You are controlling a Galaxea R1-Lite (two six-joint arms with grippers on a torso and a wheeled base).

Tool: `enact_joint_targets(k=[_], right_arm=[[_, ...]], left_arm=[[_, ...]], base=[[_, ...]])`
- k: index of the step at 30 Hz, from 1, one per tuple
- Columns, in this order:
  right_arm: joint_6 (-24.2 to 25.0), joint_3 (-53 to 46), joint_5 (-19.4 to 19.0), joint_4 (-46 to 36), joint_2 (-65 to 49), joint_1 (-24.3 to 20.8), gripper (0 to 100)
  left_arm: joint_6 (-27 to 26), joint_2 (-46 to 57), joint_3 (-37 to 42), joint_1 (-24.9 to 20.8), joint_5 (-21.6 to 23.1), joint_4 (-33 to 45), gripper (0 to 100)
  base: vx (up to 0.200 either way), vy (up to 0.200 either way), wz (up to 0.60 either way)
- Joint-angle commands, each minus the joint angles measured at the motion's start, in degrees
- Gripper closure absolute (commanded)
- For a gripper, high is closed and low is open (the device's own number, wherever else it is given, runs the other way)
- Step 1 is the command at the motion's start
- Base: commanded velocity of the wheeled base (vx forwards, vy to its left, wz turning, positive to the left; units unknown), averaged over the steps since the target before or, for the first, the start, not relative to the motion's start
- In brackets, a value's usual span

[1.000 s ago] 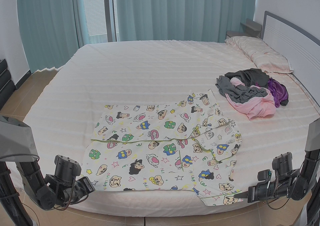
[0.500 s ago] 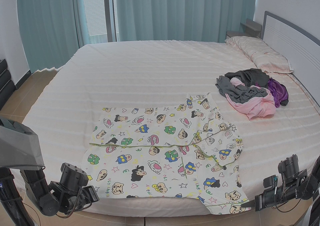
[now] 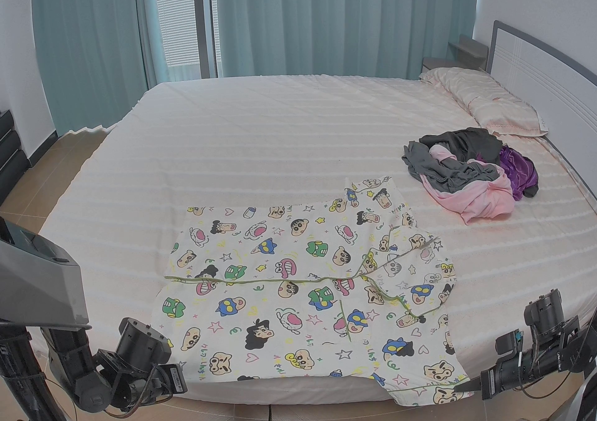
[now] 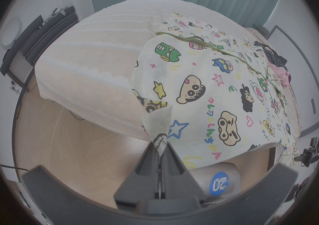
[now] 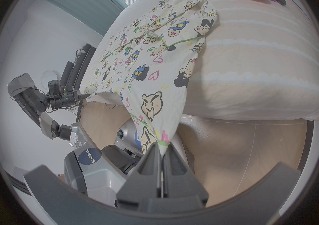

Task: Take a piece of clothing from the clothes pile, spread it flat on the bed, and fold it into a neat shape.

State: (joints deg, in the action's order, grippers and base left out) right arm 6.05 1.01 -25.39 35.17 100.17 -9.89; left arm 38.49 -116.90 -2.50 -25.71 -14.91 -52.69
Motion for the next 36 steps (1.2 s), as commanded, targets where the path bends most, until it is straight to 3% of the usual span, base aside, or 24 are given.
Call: enact_joint_targets(k=[1,12,15,17,23,31,36], right_arm=[[-0.25,-1.01,-0.01,-0.8,-1.38,0.13,100],[0.19,-0.22,-0.62,-1.86,-8.94,0.13,100],[0.55,0.92,-0.71,-1.77,-9.73,0.13,100],[2.13,2.68,-0.71,-1.86,-10.43,0.13,100],[4.32,5.4,-0.71,-2.39,-10.61,-0.22,100],[4.41,7.78,-0.62,-3.09,-9.29,-0.13,100],[4.41,9.97,-0.62,-3.79,-8.76,-0.05,100]], left_arm=[[0.01,0.0,0.39,-0.57,-0.03,0.04,100],[-4.03,9.05,-3.21,0.13,0.06,3.38,100],[-4.47,12.13,-7.96,2.42,0.14,9.89,100],[-4.47,15.38,-14.11,4.0,1.02,19.82,100],[-3.86,18.55,-27.12,6.11,7.09,40.21,100],[-4.03,12.75,-38.37,10.59,10.6,55.68,100],[-3.94,9.05,-41.36,12.0,11.04,58.05,100]], base=[[0.0,0.0,0.0],[0.0,0.0,0.0],[0.0,0.0,0.0],[0.0,0.0,0.0],[0.0,0.0,0.0],[0.0,0.0,0.0],[0.0,0.0,0.0]])
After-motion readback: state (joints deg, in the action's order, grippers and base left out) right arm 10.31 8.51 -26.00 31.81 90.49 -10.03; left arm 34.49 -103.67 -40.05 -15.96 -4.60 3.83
